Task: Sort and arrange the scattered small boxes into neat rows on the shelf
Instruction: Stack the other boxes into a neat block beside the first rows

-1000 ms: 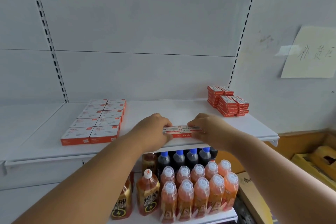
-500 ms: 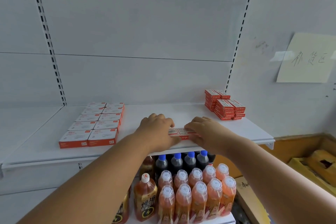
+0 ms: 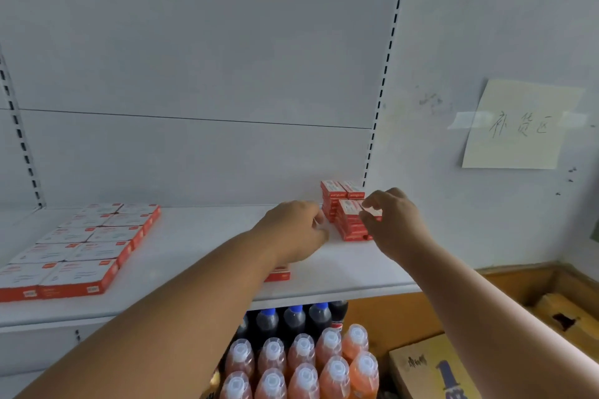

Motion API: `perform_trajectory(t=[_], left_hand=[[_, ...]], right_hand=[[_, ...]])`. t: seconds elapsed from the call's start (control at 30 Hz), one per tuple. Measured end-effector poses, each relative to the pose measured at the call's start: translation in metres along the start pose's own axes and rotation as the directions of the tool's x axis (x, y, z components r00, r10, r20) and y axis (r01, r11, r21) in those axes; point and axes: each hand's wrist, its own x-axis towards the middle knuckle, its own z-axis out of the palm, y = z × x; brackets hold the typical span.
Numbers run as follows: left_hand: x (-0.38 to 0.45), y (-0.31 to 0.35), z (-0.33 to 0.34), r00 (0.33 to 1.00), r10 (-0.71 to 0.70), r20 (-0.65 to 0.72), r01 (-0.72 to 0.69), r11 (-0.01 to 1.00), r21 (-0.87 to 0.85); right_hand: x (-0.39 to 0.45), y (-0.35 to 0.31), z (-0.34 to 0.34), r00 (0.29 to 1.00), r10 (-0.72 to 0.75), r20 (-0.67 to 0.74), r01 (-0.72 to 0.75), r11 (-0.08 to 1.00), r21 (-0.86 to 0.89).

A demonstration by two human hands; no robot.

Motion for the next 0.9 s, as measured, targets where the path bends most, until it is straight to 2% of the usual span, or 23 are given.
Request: perform_trajectory(t=[0.07, 0.17, 0.3, 0.43, 0.53, 0.6, 0.67, 0.73, 0.83, 0.9], left_hand=[[0.024, 0.022, 0.012, 0.996, -0.063, -0.066, 0.061, 0.998, -0.030], [0.057, 0.045, 0.030, 0.965, -0.219, -0.141, 0.221, 0.975, -0.001], [0.082, 0.051, 0.049, 0.910, -0.401, -0.106, 0.400, 0.916, -0.026], [0.080, 0.055, 0.049, 0.854, -0.500, -0.145, 0.477, 0.863, -0.164], [0.068, 0.056, 0.041, 0.835, -0.487, -0.255, 0.446, 0.872, -0.202], [0.056, 0.055, 0.035, 0.828, -0.478, -0.293, 0.392, 0.867, -0.307], [0.042, 0.050, 0.026, 0.826, -0.468, -0.314, 0.337, 0.857, -0.390], [0.026, 0.042, 0.013, 0.831, -0.434, -0.347, 0.303, 0.878, -0.371], [-0.001, 0.021, -0.010, 0.821, -0.408, -0.401, 0.302, 0.904, -0.302], [-0.018, 0.001, -0.024, 0.816, -0.419, -0.399, 0.340, 0.905, -0.257]], right_hand=[[0.013, 0.019, -0.002, 0.995, 0.090, 0.049, -0.089, 0.996, -0.004], [0.029, 0.041, 0.001, 0.976, 0.119, 0.180, -0.119, 0.993, -0.012], [0.039, 0.056, 0.006, 0.962, 0.124, 0.244, -0.175, 0.964, 0.200], [0.042, 0.060, 0.005, 0.946, 0.150, 0.287, -0.253, 0.895, 0.367], [0.040, 0.057, -0.001, 0.961, 0.140, 0.237, -0.249, 0.809, 0.533], [0.038, 0.051, -0.003, 0.962, 0.136, 0.236, -0.260, 0.719, 0.644], [0.036, 0.039, -0.004, 0.940, 0.126, 0.317, -0.335, 0.515, 0.789], [0.033, 0.025, -0.001, 0.916, 0.056, 0.398, -0.390, 0.361, 0.847], [0.027, -0.002, 0.007, 0.879, -0.121, 0.462, -0.423, 0.253, 0.870], [0.023, -0.021, 0.012, 0.858, -0.171, 0.485, -0.433, 0.270, 0.860]])
